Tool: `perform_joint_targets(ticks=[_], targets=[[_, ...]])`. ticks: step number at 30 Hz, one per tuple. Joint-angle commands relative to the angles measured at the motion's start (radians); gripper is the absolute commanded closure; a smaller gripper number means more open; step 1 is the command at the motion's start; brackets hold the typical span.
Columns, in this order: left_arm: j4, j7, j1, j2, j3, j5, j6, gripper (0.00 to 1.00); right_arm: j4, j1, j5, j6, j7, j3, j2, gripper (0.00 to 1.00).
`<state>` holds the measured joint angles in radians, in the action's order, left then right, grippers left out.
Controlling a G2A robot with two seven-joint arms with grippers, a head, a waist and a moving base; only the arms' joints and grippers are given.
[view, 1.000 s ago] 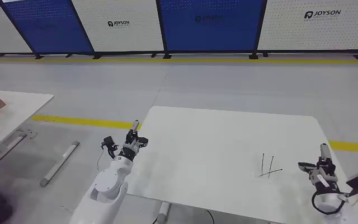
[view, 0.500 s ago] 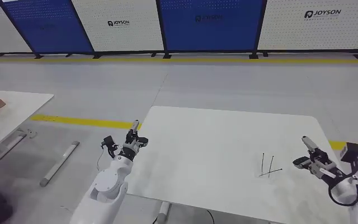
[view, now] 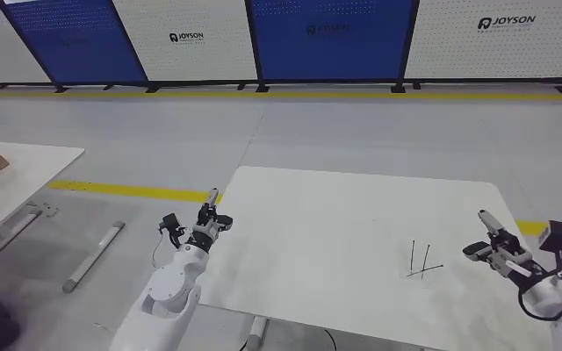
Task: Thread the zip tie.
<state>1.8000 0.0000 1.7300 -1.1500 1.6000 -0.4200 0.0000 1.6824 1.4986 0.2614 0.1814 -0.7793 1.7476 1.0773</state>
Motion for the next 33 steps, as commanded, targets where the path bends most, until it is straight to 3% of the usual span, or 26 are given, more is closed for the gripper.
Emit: perform_joint_targets(ticks=[1,4,8,13,28,32,33], targets=[[0.0,0.0,0.0,0.0,0.0,0.0,0.0,0.0,-0.02,-0.025,-0.031,-0.026,-0.111,0.017,-0.01,0.0],[0.0,0.0,0.0,0.0,0.0,0.0,0.0,0.0,-0.054,-0.062,-0.098,-0.066,-0.254,0.021,-0.027,0.0],[0.0,0.0,0.0,0.0,0.0,0.0,0.0,0.0,-0.118,-0.118,-0.229,-0.049,-0.367,-0.045,-0.042,0.0],[0.0,0.0,0.0,0.0,0.0,0.0,0.0,0.0,-0.163,-0.153,-0.343,-0.085,-0.361,-0.13,-0.046,0.0],[0.0,0.0,0.0,0.0,0.0,0.0,0.0,0.0,-0.189,-0.156,-0.331,-0.107,-0.399,-0.123,-0.051,0.0],[0.0,0.0,0.0,0.0,0.0,0.0,0.0,0.0,-0.238,-0.202,-0.435,-0.143,-0.483,-0.163,-0.064,0.0],[0.0,0.0,0.0,0.0,0.0,0.0,0.0,0.0,-0.251,-0.216,-0.451,-0.135,-0.46,-0.177,-0.063,0.0]])
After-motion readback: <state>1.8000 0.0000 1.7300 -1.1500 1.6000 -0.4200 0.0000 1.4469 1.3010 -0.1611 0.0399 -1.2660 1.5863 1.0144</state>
